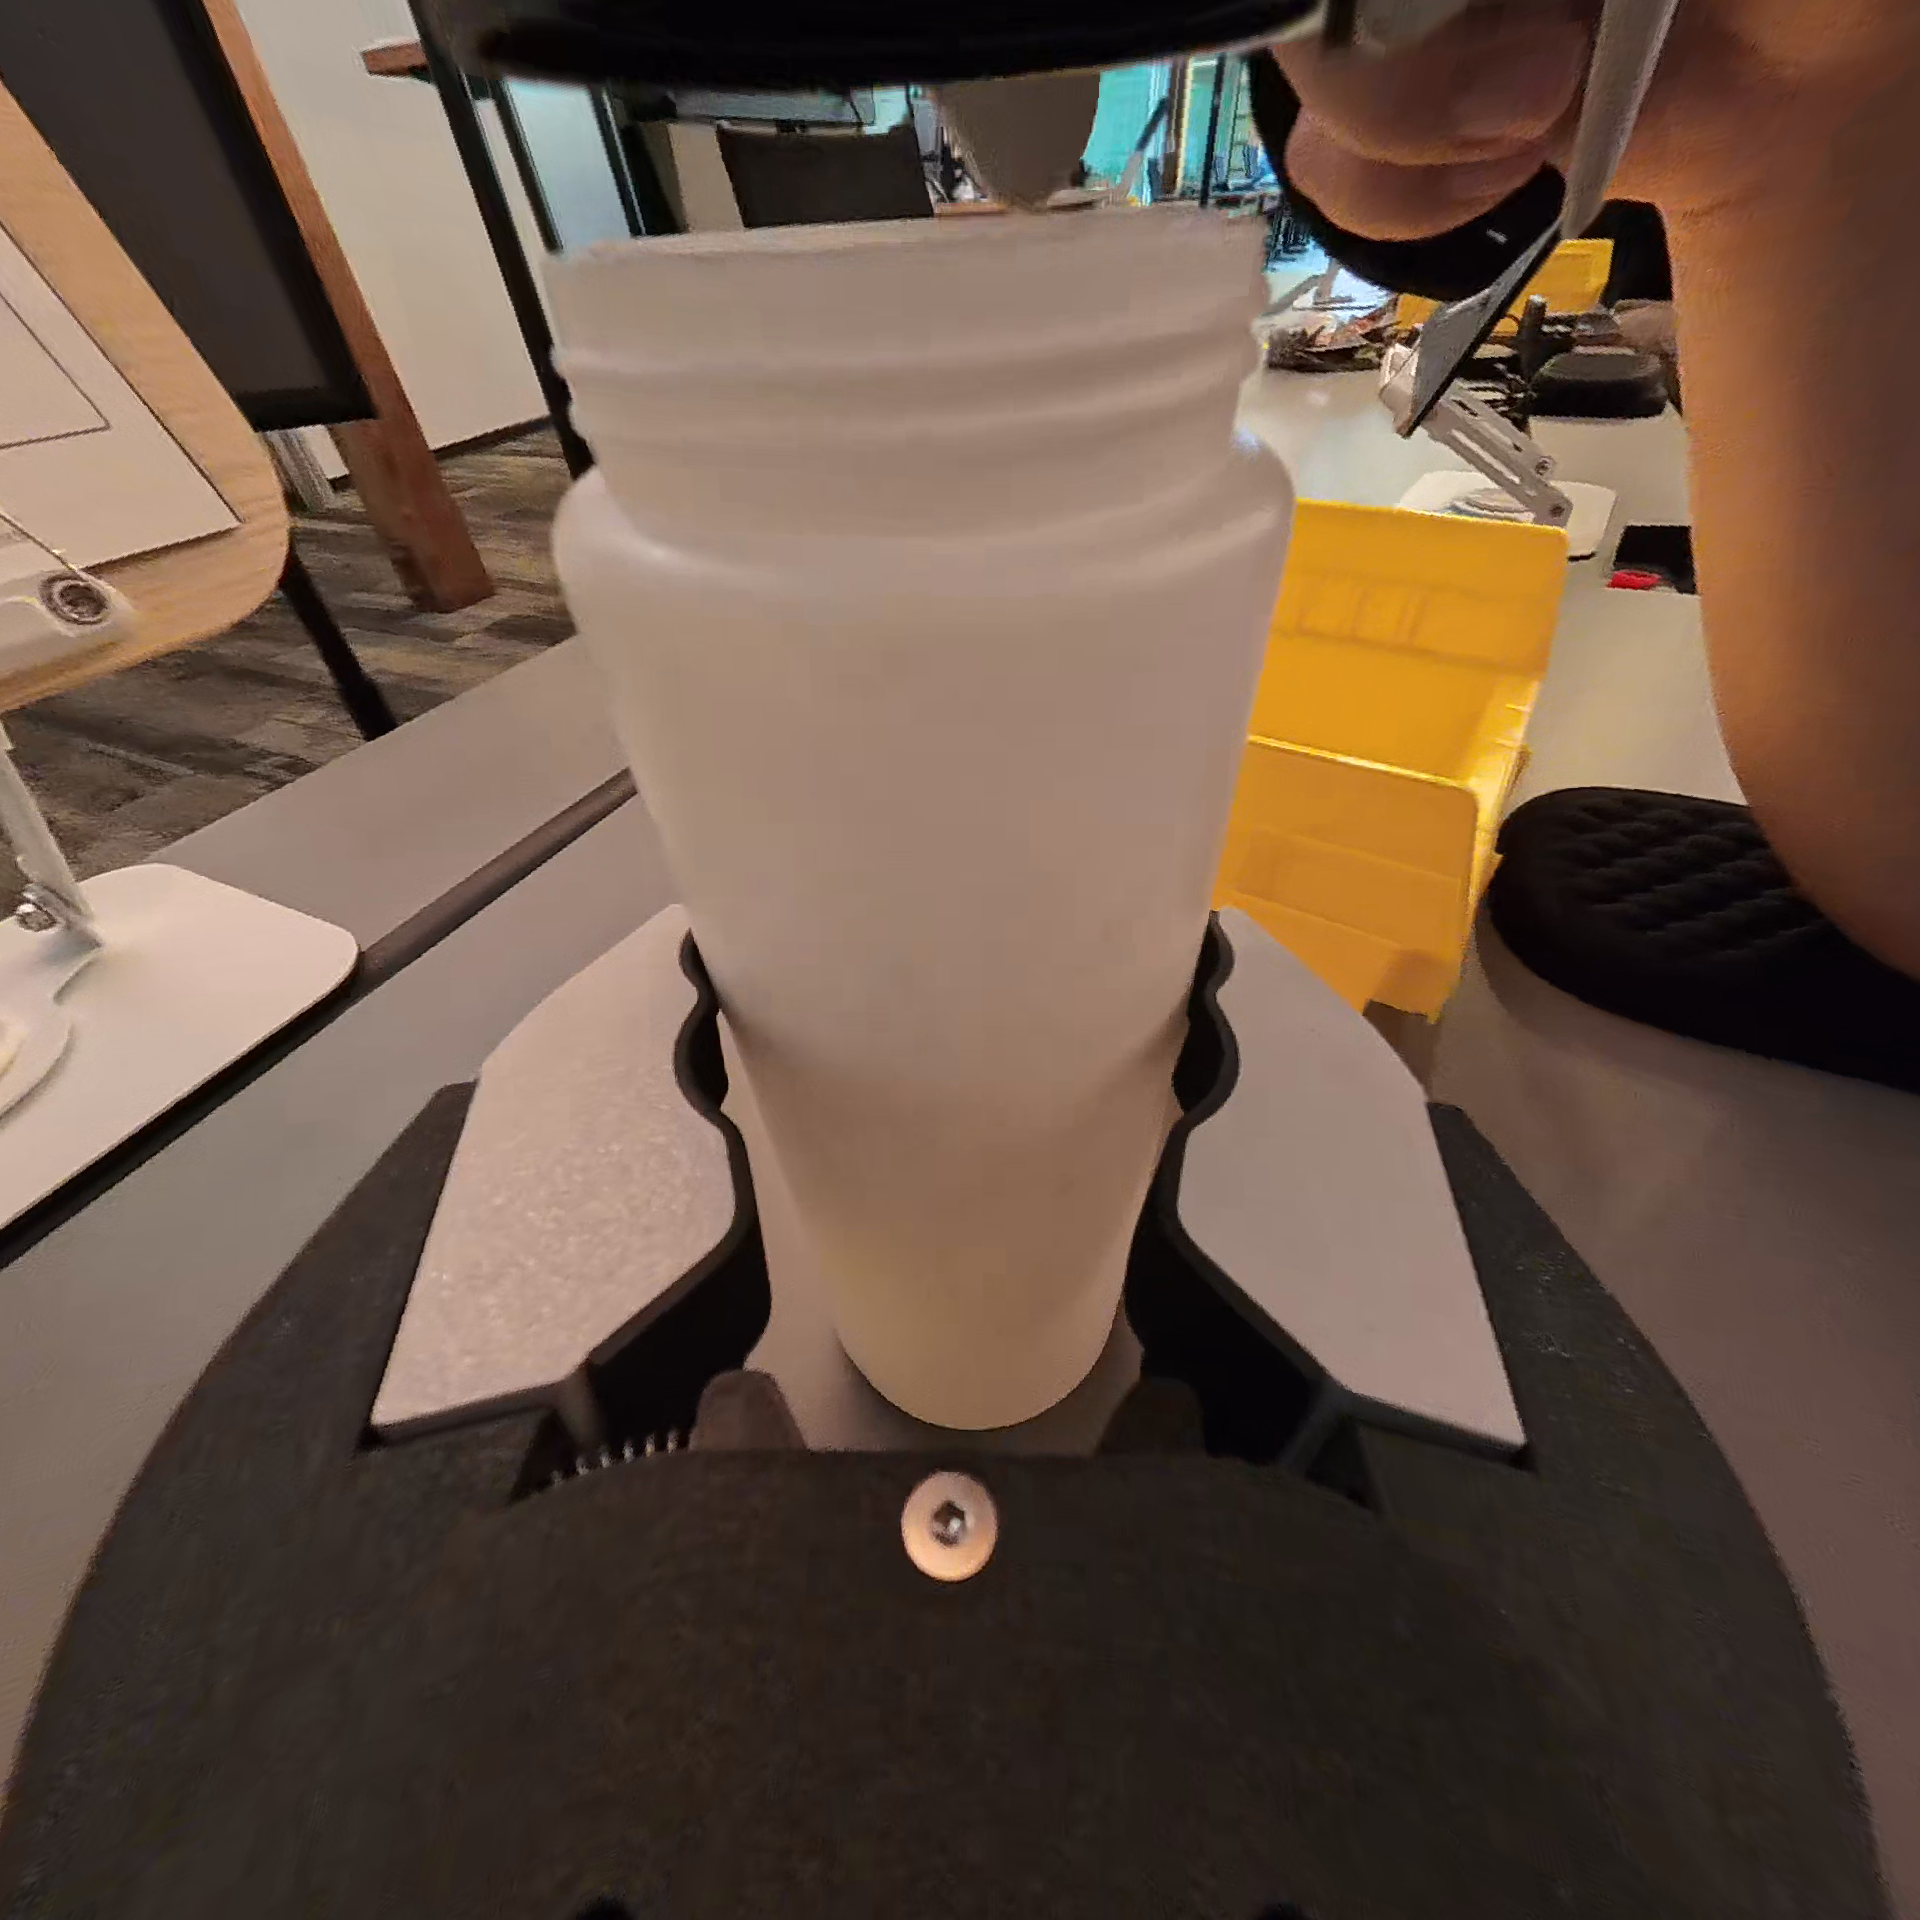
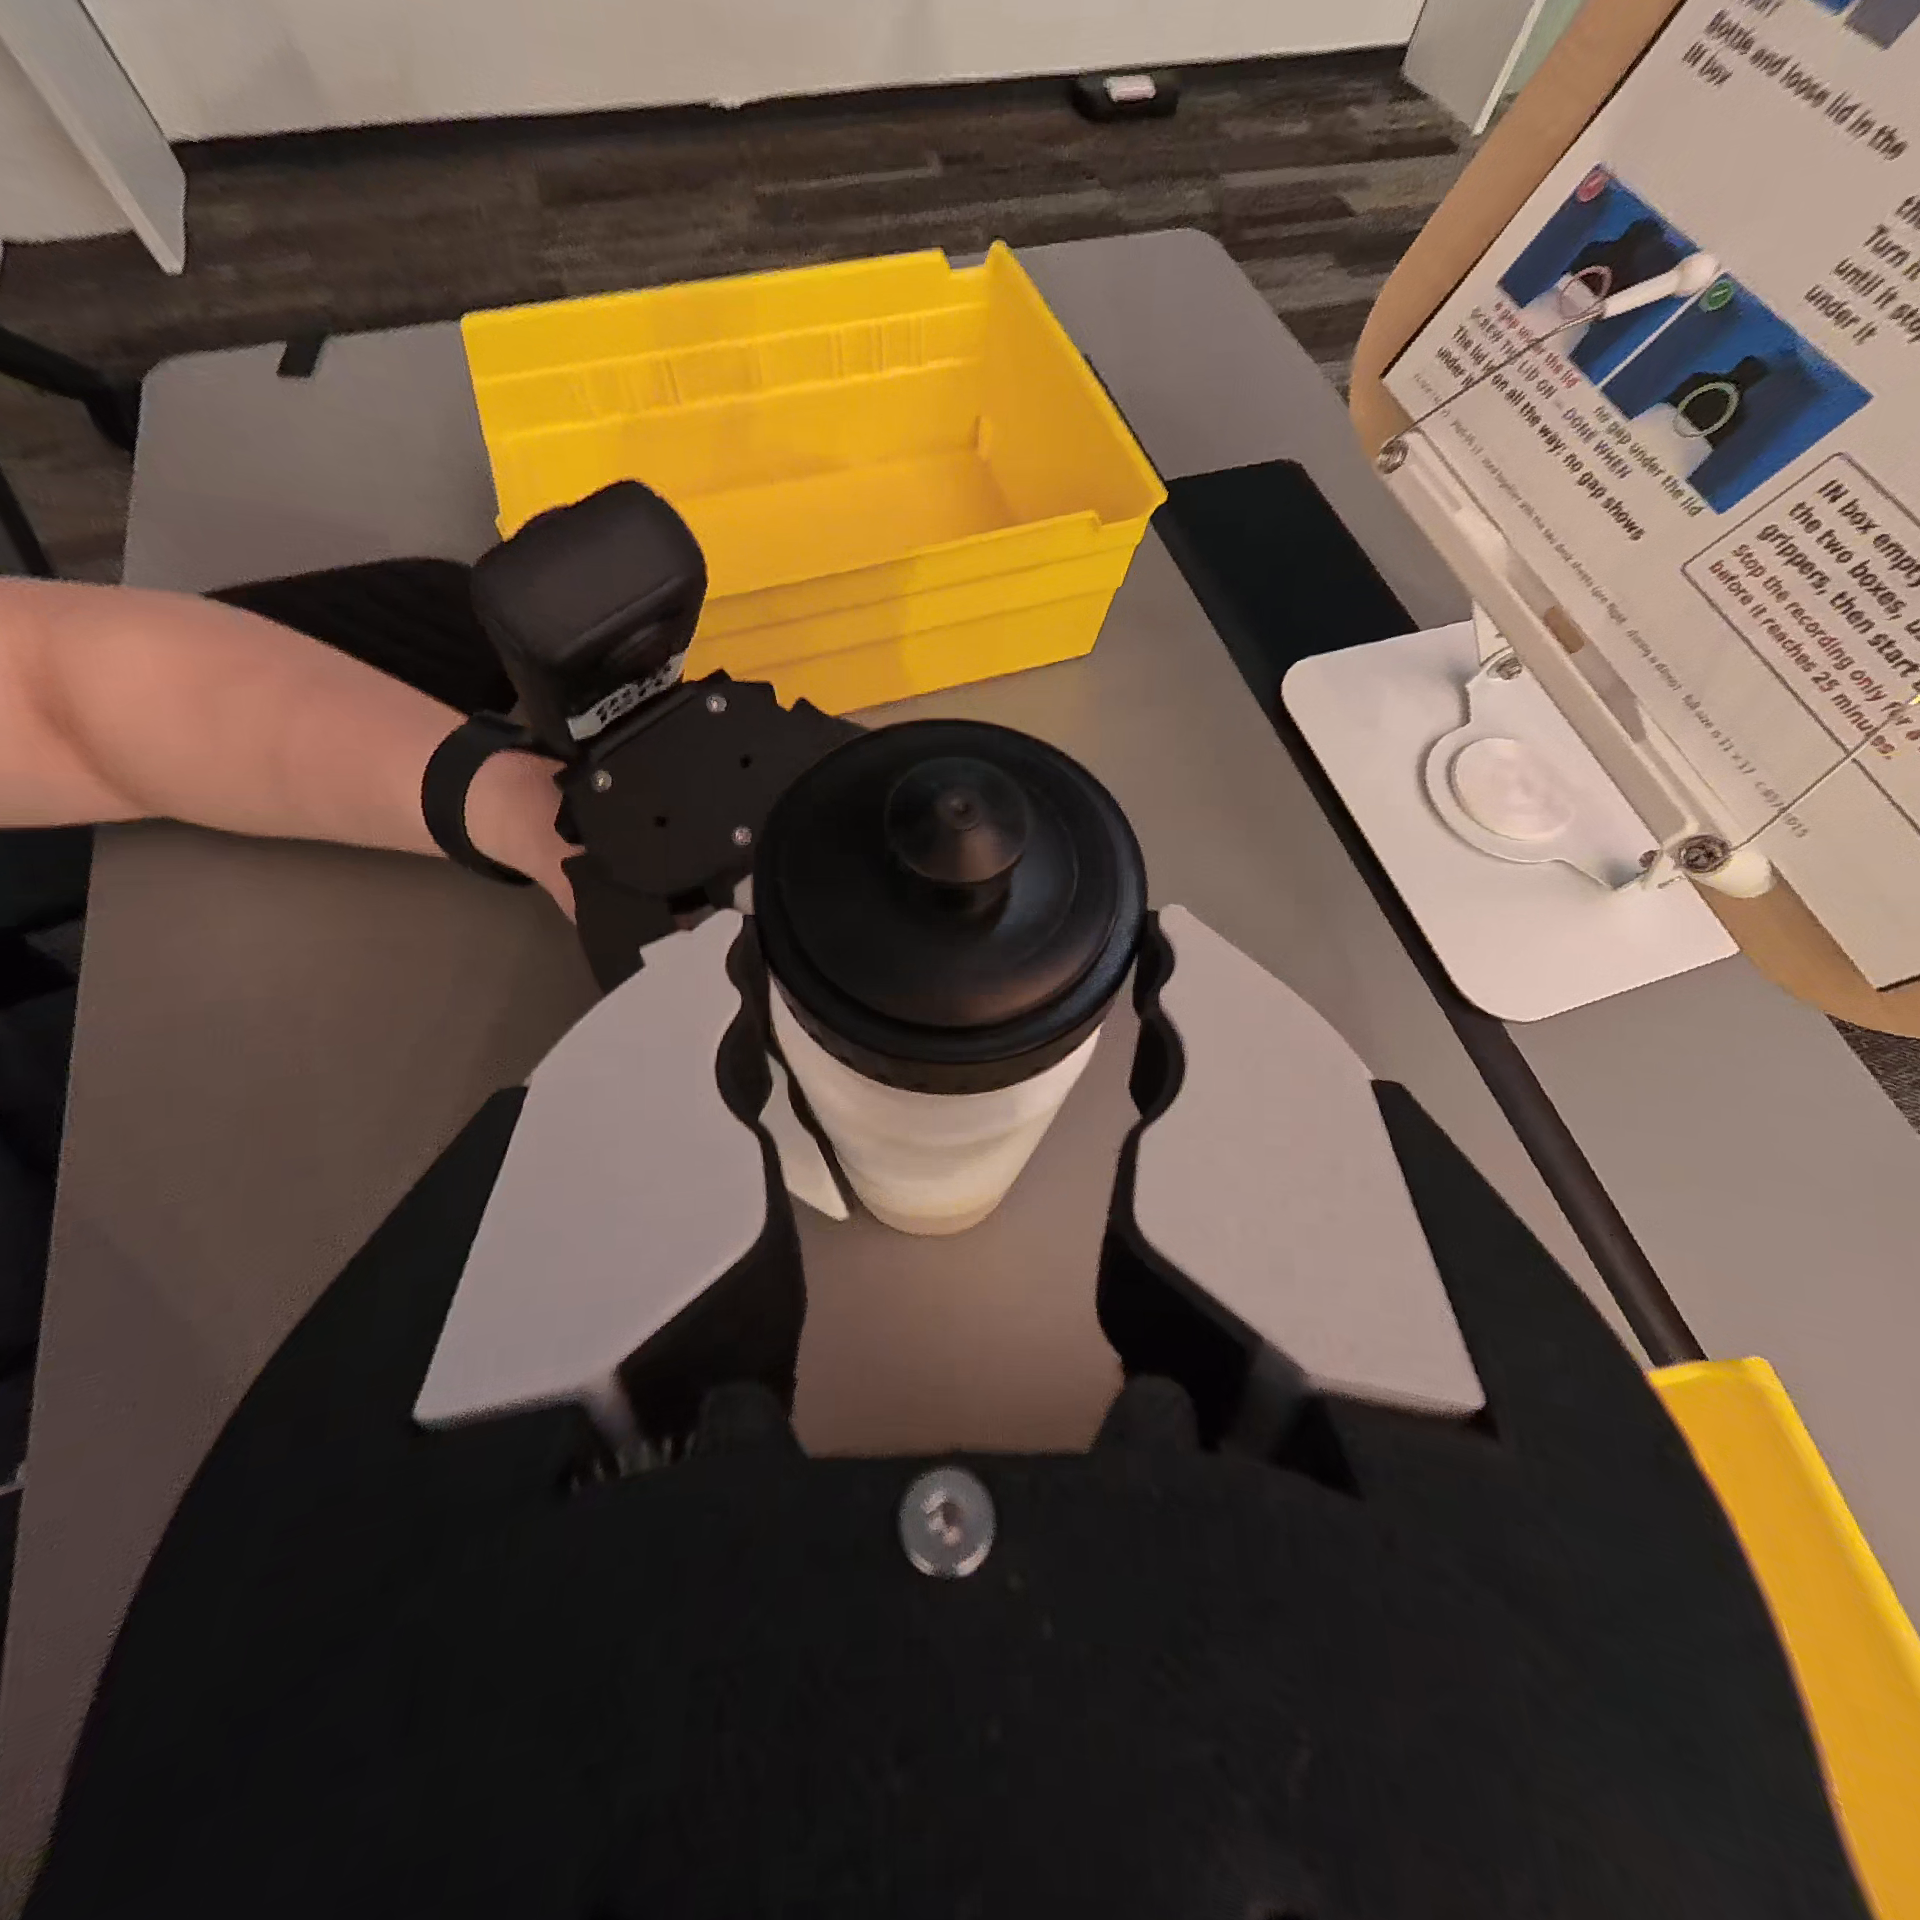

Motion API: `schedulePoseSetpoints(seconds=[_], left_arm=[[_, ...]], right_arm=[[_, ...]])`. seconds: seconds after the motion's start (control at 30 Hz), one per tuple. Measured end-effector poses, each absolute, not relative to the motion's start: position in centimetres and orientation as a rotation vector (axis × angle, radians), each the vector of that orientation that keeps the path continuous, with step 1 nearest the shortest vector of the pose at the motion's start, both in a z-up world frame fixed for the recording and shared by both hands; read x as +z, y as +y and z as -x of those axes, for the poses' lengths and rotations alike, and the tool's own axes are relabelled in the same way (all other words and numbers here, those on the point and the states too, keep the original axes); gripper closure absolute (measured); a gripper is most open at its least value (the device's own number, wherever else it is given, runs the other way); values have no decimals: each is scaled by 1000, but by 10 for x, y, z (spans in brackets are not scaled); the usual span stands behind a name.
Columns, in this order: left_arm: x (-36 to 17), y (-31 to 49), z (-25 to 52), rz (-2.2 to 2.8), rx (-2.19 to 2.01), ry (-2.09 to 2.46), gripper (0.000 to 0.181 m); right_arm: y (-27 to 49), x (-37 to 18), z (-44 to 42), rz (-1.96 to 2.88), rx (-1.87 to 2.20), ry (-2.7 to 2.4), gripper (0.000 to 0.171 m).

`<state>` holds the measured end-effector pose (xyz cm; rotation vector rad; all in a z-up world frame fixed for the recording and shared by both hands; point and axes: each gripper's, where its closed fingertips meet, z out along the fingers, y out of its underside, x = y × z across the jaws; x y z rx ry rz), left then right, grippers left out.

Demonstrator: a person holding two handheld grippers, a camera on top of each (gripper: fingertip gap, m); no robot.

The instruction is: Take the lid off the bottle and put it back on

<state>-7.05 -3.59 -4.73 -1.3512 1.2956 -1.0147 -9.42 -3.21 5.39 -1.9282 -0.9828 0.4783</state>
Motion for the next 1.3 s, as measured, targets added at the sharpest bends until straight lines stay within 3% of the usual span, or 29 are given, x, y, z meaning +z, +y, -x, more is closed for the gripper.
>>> schedulePoseSetpoints(seconds=[0.93,1.3], left_arm=[[-48,-62,70,1269,-1127,1464,95],[-49,-33,69,1472,-886,1265,95]], right_arm=[[-56,37,95,1911,482,-1211,102],[-34,36,92,2102,327,-902,102]])
